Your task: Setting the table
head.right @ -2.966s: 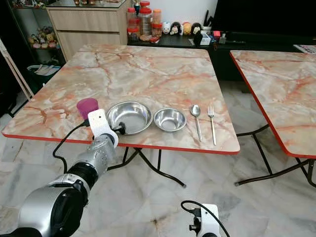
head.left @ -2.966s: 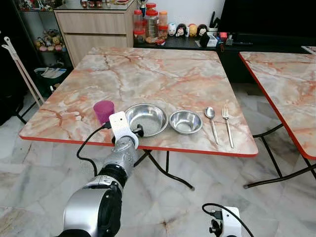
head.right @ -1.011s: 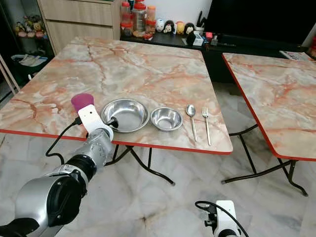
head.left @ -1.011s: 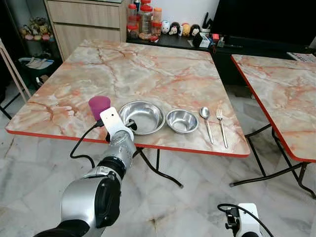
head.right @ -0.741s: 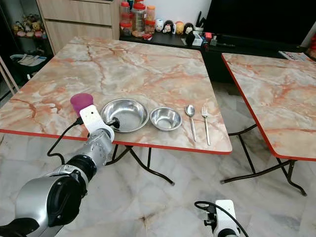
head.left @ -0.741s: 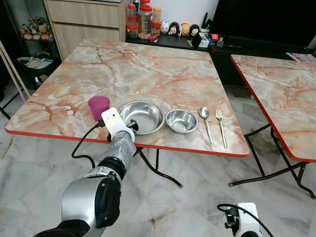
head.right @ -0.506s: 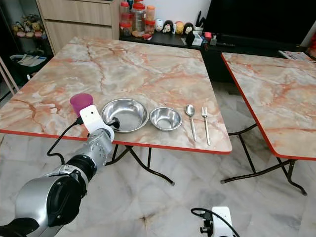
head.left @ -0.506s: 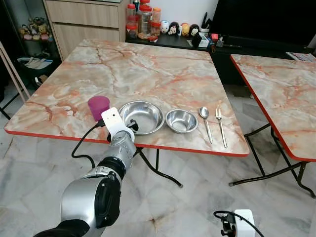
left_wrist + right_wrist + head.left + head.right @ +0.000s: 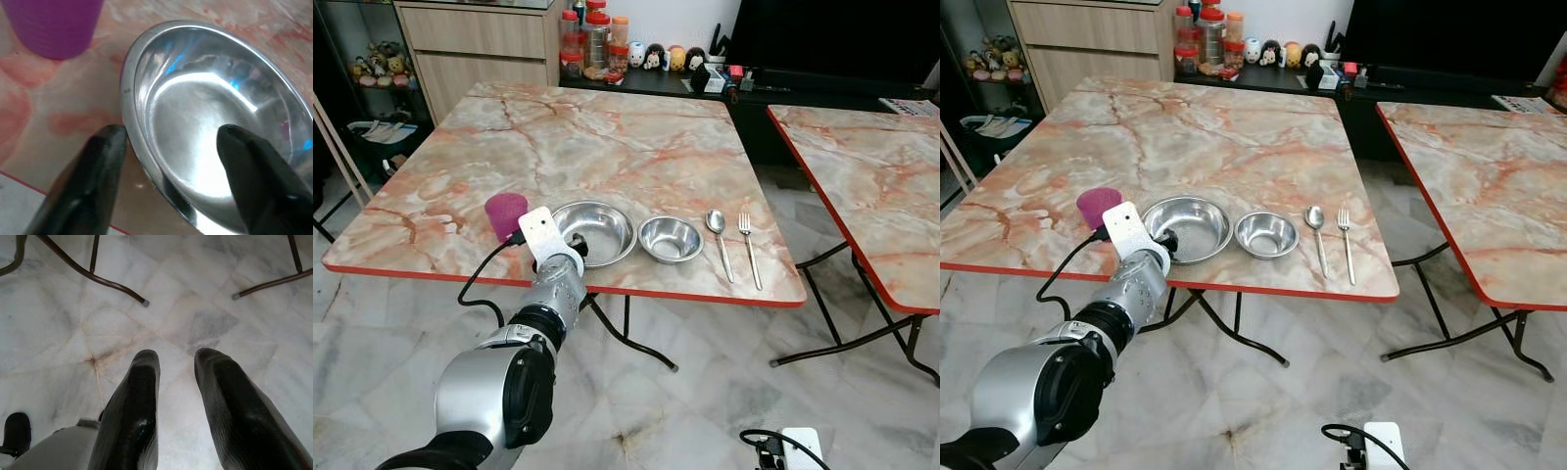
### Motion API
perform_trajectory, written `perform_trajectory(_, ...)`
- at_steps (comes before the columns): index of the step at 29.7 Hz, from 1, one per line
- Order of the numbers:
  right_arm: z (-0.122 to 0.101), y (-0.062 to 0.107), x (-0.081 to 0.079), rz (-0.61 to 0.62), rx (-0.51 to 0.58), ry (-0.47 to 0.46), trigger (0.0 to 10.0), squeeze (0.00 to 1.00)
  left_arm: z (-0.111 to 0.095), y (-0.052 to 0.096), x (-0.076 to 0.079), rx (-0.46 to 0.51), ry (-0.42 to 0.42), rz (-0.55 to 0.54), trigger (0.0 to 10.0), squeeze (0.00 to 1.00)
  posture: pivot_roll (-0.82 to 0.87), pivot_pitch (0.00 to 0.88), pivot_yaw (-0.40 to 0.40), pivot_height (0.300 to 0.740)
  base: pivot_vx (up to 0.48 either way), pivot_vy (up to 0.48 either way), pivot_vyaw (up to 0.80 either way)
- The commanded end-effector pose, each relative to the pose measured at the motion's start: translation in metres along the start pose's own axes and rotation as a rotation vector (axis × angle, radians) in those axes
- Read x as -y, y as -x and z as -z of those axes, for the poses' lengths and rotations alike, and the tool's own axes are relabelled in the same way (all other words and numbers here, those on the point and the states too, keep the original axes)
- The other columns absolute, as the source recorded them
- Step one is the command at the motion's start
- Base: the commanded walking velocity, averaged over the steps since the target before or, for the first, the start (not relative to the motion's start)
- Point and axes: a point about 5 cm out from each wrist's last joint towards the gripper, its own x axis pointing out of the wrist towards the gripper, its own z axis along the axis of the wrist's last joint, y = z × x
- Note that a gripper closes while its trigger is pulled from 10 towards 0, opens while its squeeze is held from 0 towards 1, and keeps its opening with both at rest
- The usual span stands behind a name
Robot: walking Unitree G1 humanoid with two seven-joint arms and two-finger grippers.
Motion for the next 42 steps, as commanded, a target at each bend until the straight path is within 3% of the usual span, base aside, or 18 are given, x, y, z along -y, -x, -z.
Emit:
perform_trajectory(1, -0.003, 0.0, 0.0, 0.013, 0.023, -0.01, 10.0, 0.0, 0.003, 0.001, 0.003, -0.006, -0.052, 0.002, 7.6, 0.0, -0.22, 0.025, -0.081, 0.74, 0.0, 0.0, 0.0)
perform_trajectory(2, -0.003, -0.001, 0.0, 0.012, 0.023, -0.012, 10.0, 0.0, 0.001, 0.001, 0.002, 0.009, -0.055, 0.004, 9.7, 0.0, -0.22, 0.025, -0.08, 0.74, 0.0, 0.0, 0.0)
perform_trajectory(3, -0.004, -0.001, -0.001, 0.012, 0.024, -0.013, 10.0, 0.0, -0.002, 0.0, 0.002, 0.035, -0.053, 0.01, 10.0, 0.0, -0.22, 0.025, -0.08, 0.74, 0.0, 0.0, 0.0)
perform_trajectory(15, -0.016, -0.013, -0.016, -0.024, 0.021, -0.018, 10.0, 0.0, 0.0, -0.003, -0.033, 0.111, -0.239, -0.085, 10.0, 0.0, -0.15, 0.0, -0.077, 0.74, 0.0, 0.0, 0.0)
perform_trajectory(18, -0.02, -0.015, -0.019, -0.024, 0.028, -0.024, 10.0, 0.0, -0.005, 0.0, -0.03, 0.211, -0.231, 0.004, 10.0, 0.0, -0.14, 0.0, -0.072, 0.74, 0.0, 0.0, 0.0)
perform_trajectory(19, -0.023, -0.017, -0.02, -0.024, 0.033, -0.027, 10.0, 0.0, -0.007, 0.003, -0.026, 0.284, -0.225, 0.08, 10.0, 0.0, -0.13, 0.0, -0.067, 0.74, 0.0, 0.0, 0.0)
perform_trajectory(23, -0.03, -0.02, -0.022, -0.013, 0.055, -0.045, 10.0, 0.0, 0.003, 0.014, -0.035, 0.4, -0.25, 0.149, 10.0, 0.0, -0.1, 0.0, -0.057, 0.74, 0.0, 0.0, 0.0)
perform_trajectory(27, -0.033, -0.023, -0.026, -0.019, 0.049, -0.043, 10.0, 0.0, 0.009, 0.021, -0.041, 0.442, -0.231, 0.178, 10.0, 0.0, -0.08, 0.0, -0.055, 0.74, 0.0, 0.0, 0.0)
perform_trajectory(30, -0.035, -0.025, -0.029, -0.022, 0.044, -0.044, 10.0, 0.0, 0.013, 0.03, -0.044, 0.512, -0.302, 0.229, 10.0, 0.0, -0.06, 0.0, -0.057, 0.74, 0.0, 0.0, 0.0)
perform_trajectory(35, -0.041, -0.029, -0.033, -0.024, 0.043, -0.045, 10.0, 0.0, 0.02, 0.038, -0.055, 0.537, -0.322, 0.234, 10.0, 0.0, -0.03, 0.0, -0.059, 0.74, 0.0, 0.0, 0.0)
perform_trajectory(42, -0.041, -0.031, -0.037, -0.021, 0.011, -0.064, 10.0, 0.0, 0.015, 0.042, -0.052, 0.581, -0.341, 0.237, 10.0, 0.0, -0.01, 0.0, -0.053, 0.74, 0.087, 0.0, 0.0)
